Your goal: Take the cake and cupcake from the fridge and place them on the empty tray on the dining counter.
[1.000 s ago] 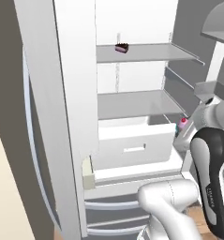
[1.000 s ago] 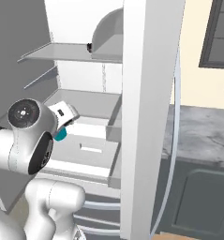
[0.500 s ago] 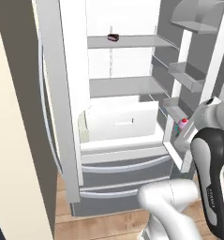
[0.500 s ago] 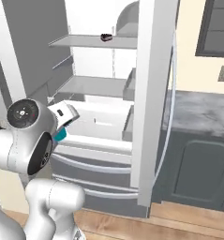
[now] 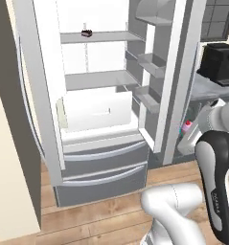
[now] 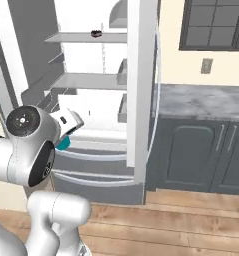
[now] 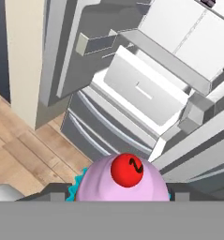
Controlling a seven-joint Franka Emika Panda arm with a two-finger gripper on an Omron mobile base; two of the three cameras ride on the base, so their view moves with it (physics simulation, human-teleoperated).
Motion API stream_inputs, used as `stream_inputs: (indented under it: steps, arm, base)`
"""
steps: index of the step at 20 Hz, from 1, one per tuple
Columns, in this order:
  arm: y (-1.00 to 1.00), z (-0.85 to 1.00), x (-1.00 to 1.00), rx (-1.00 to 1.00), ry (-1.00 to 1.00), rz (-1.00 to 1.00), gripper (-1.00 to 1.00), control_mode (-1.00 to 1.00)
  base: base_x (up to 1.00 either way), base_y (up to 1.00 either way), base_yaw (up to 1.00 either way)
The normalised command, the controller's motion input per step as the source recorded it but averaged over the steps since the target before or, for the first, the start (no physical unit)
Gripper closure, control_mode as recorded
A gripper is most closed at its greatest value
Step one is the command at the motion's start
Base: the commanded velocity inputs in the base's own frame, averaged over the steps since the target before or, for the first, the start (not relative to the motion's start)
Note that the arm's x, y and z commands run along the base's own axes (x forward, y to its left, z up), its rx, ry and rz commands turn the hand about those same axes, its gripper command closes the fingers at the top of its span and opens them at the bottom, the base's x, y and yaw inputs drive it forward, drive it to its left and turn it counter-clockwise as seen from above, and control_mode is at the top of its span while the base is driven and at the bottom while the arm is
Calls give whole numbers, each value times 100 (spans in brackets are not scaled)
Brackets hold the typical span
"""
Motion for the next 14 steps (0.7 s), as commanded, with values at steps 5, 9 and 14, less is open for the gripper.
stream_inputs:
  steps: [5,9,14]
  arm:
    - [0,0,0,0,0,0,100,100]
    - [0,0,0,0,0,0,100,100]
    - [0,0,0,0,0,0,100,100]
  base:
    - [-33,-39,-37]
    - [-30,-33,-39]
    - [-32,-31,-40]
